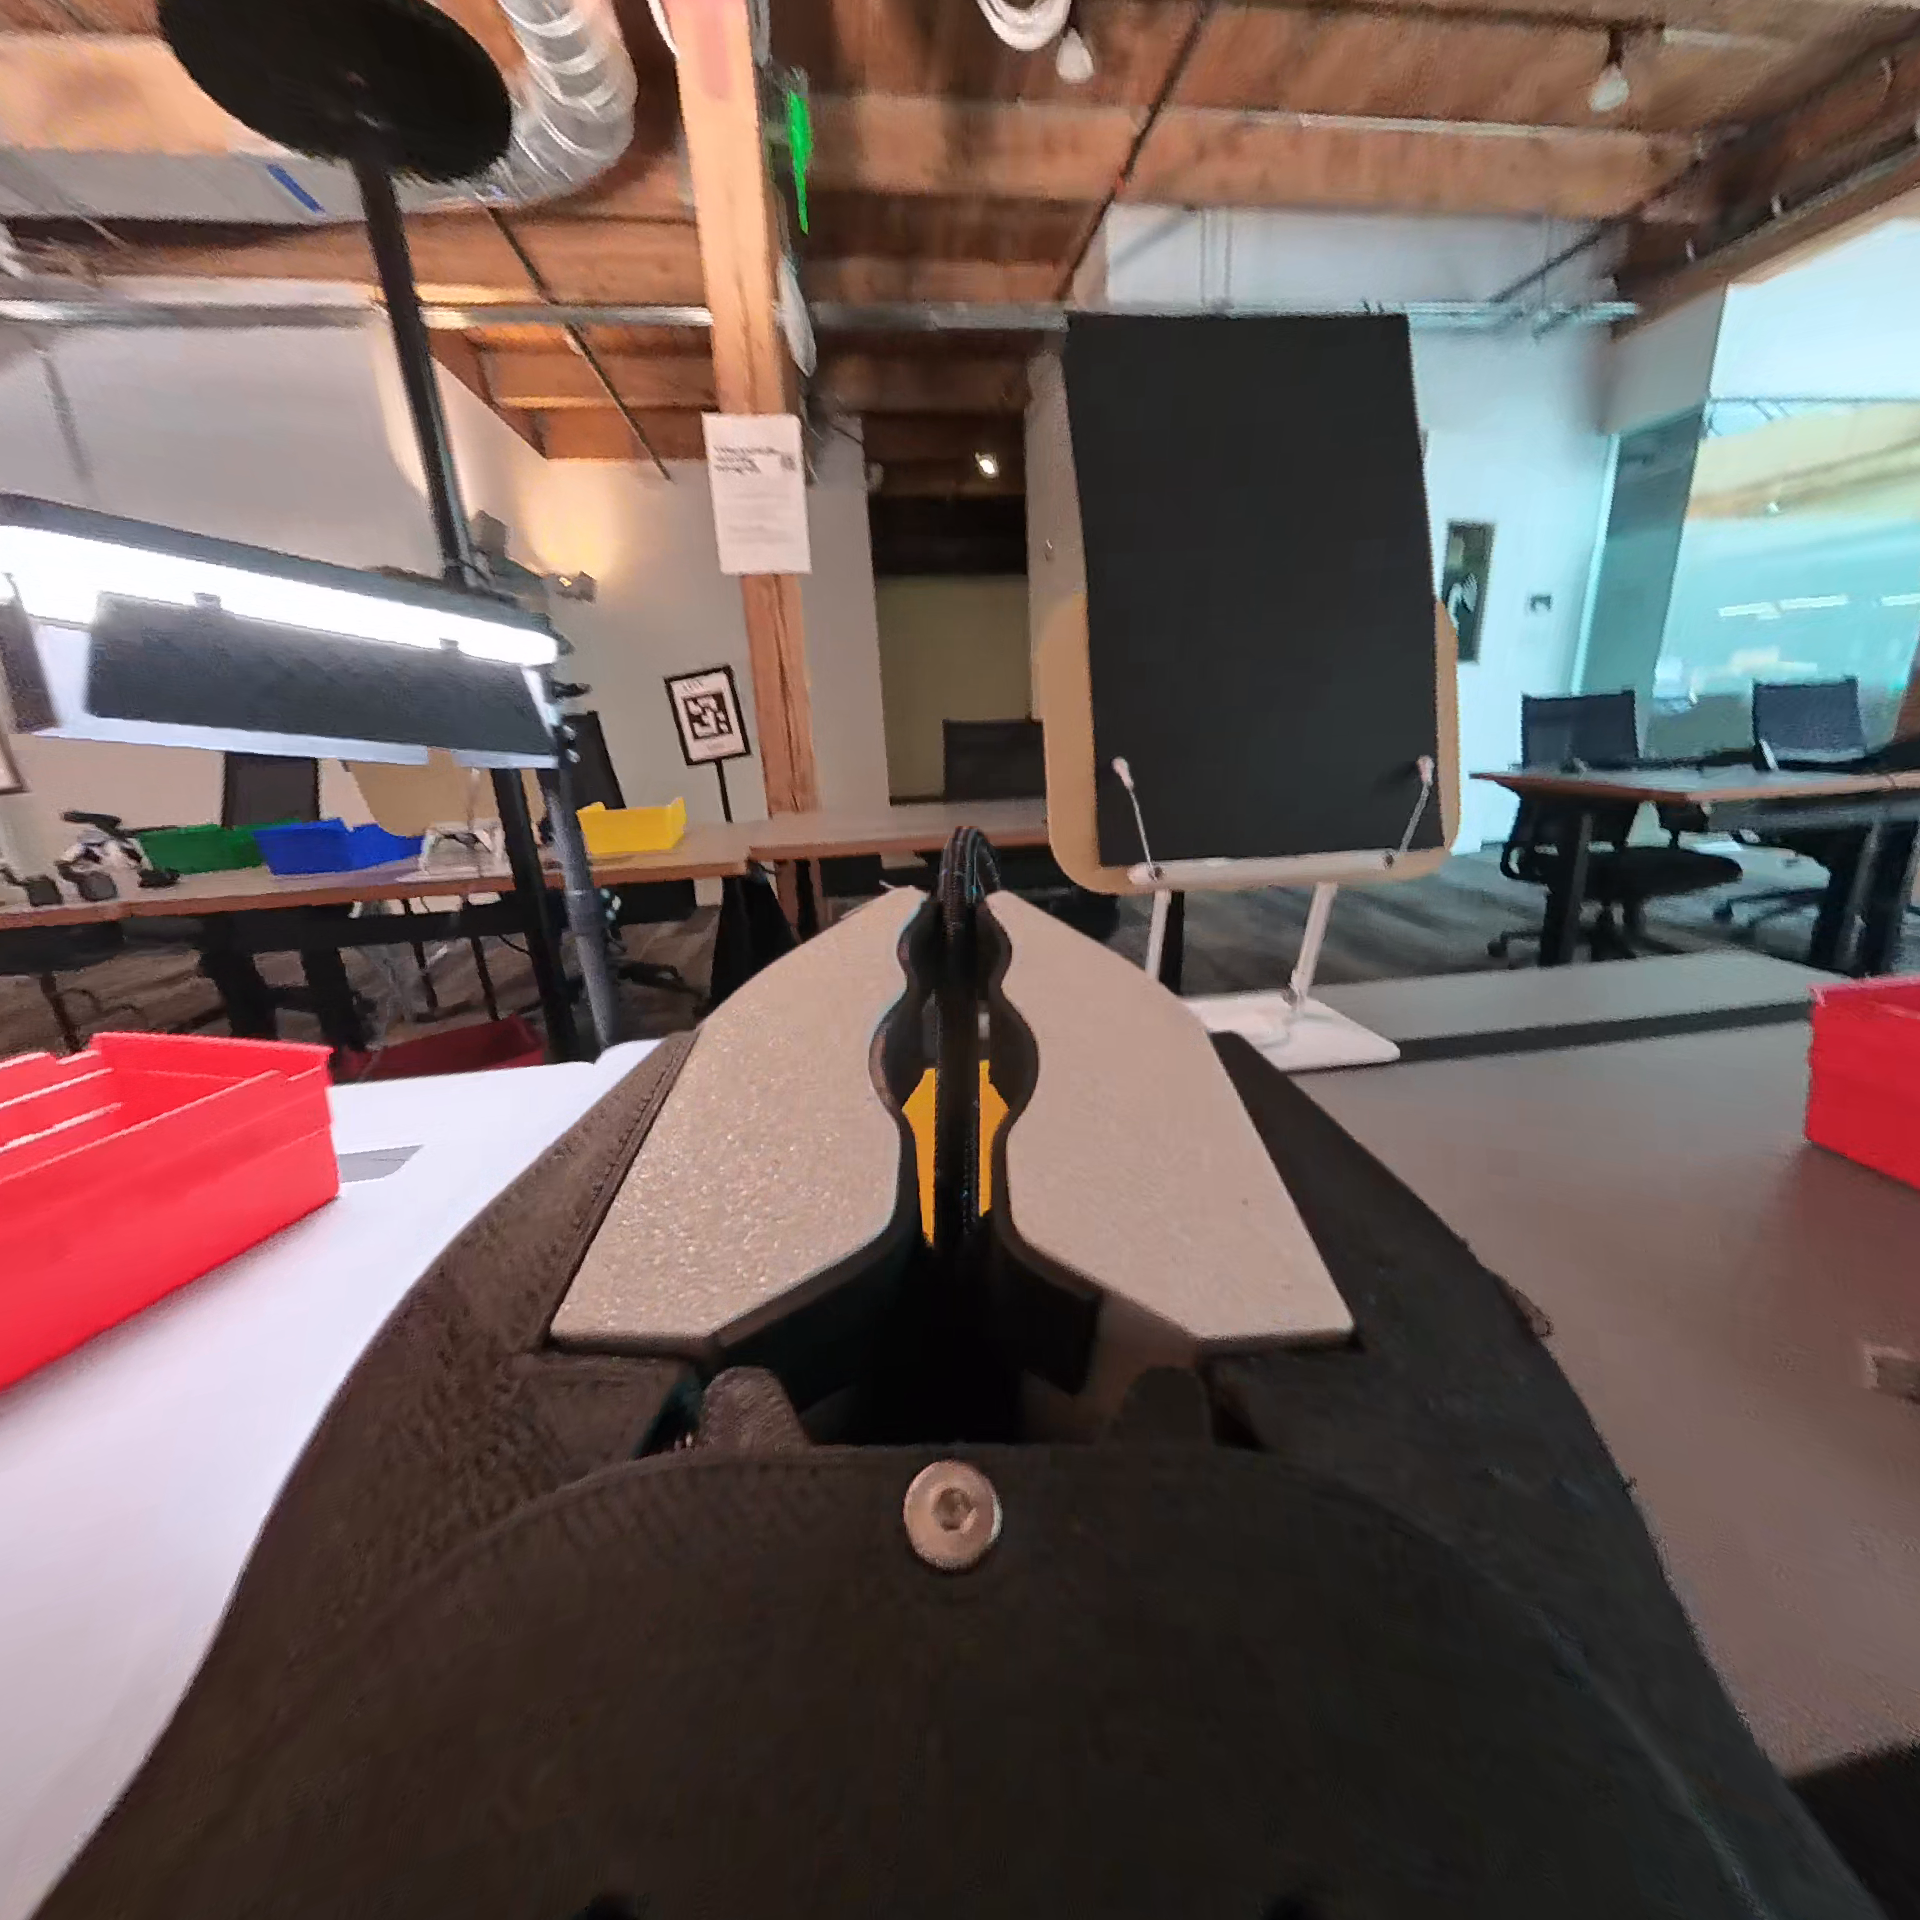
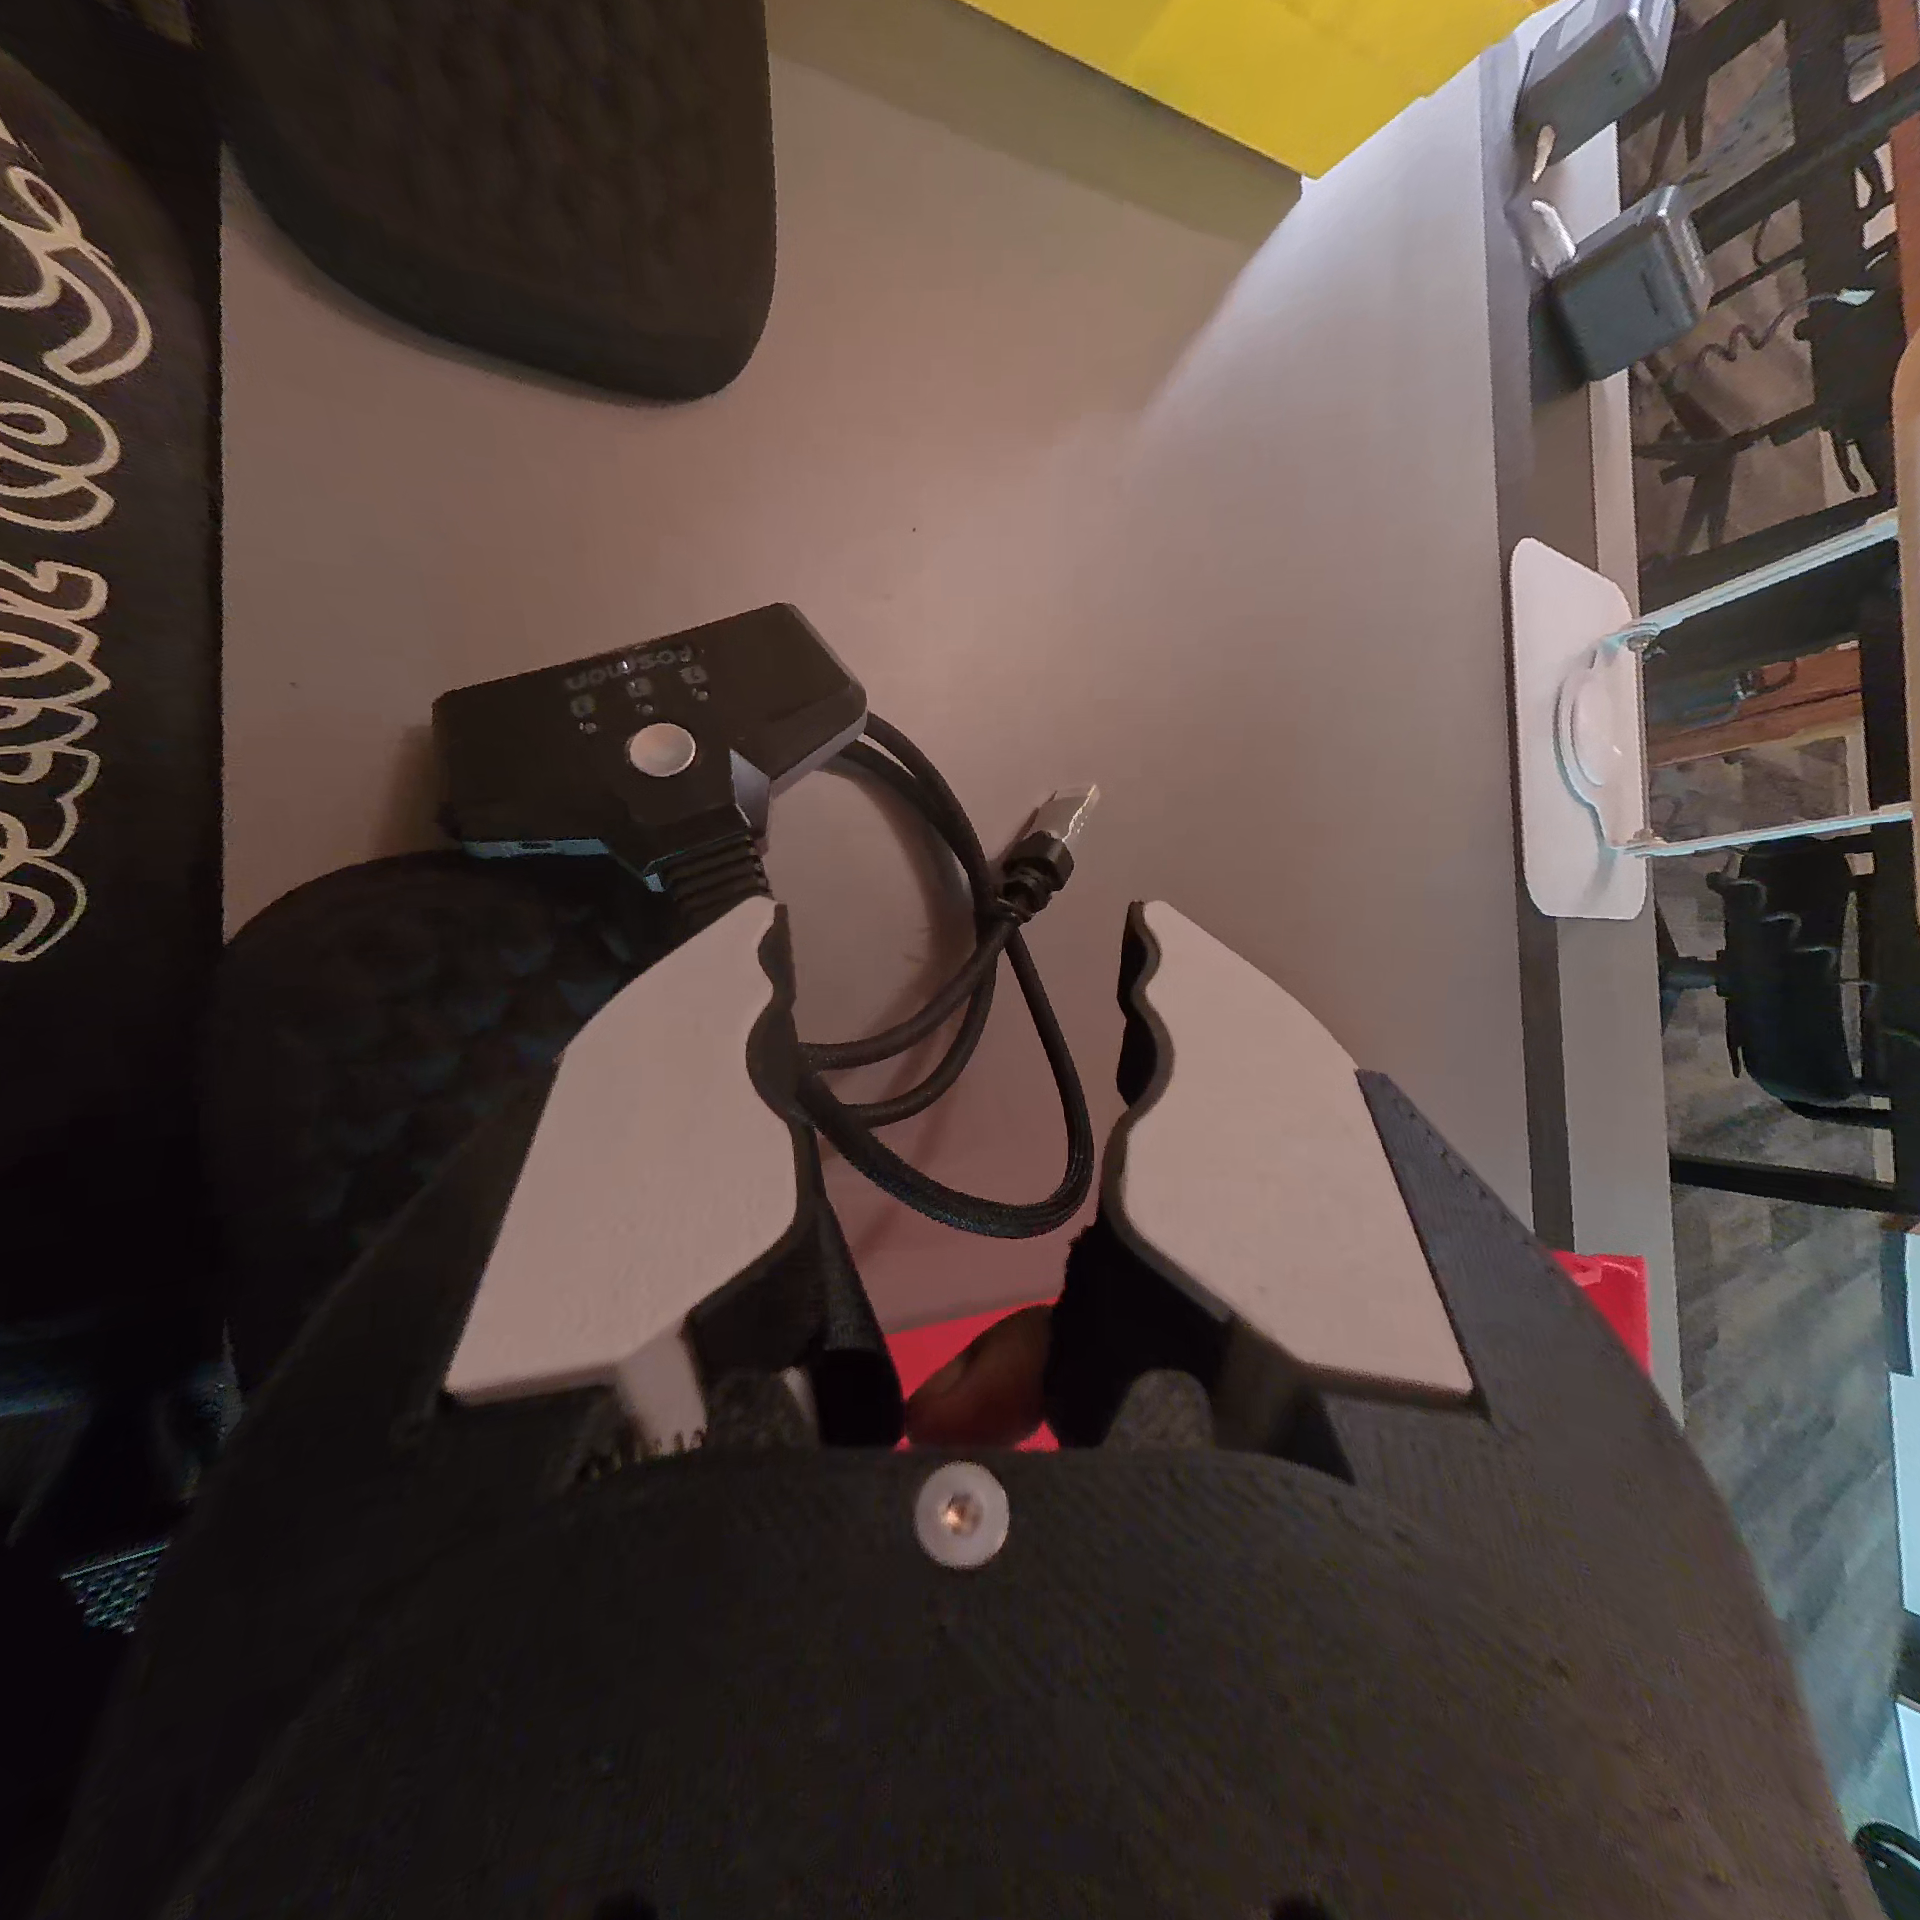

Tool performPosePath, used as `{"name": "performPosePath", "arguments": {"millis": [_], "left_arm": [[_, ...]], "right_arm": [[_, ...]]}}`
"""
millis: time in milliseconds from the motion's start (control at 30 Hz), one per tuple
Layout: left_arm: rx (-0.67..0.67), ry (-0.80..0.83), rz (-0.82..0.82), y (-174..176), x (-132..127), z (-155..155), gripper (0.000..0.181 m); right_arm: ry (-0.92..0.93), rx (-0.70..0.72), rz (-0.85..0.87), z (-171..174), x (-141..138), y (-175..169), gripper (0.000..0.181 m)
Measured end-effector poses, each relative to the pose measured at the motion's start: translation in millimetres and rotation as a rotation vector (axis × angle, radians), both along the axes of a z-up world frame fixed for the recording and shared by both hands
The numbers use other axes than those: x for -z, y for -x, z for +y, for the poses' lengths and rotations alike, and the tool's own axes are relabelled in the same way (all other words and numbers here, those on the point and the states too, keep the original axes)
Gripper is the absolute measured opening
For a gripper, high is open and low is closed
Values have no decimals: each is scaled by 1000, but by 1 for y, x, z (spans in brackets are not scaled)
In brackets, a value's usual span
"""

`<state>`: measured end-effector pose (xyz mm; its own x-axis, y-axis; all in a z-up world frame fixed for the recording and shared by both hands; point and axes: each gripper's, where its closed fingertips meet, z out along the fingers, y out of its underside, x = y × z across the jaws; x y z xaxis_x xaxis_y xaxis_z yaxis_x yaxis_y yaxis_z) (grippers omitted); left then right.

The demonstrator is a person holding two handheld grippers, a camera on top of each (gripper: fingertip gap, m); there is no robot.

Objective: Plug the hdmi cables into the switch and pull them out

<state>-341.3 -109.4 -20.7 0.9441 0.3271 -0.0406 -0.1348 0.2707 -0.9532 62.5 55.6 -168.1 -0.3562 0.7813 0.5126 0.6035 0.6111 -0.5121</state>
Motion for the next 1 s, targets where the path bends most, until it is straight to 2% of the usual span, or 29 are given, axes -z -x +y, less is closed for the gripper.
{"name": "performPosePath", "arguments": {"millis": [200, 333, 567, 667, 733, 833, 900, 1000], "left_arm": [[-91, -234, 20, 6, -28, -28, 6], [-142, -297, 110, 5, -33, -34, 6], [-107, -450, 317, -30, -57, -53, 6], [-20, -472, 307, -46, -65, -55, 6], [69, -494, 273, -60, -73, -55, 6], [214, -546, 224, -88, -86, -56, 8], [319, -580, 181, -107, -93, -55, 8], [477, -613, 143, -137, -101, -50, 5]], "right_arm": [[-12, 9, 8, -1, -2, -3, 61], [-16, -9, 27, -5, -6, -4, 60], [-3, -9, 18, -2, -2, 1, 60], [85, -34, 108, -11, -14, 10, 66], [219, -97, 252, -27, -39, 20, 70], [312, -187, 507, -42, -81, 29, 75], [348, -189, 655, -43, -103, 35, 75], [410, -173, 740, -47, -114, 46, 73]]}}
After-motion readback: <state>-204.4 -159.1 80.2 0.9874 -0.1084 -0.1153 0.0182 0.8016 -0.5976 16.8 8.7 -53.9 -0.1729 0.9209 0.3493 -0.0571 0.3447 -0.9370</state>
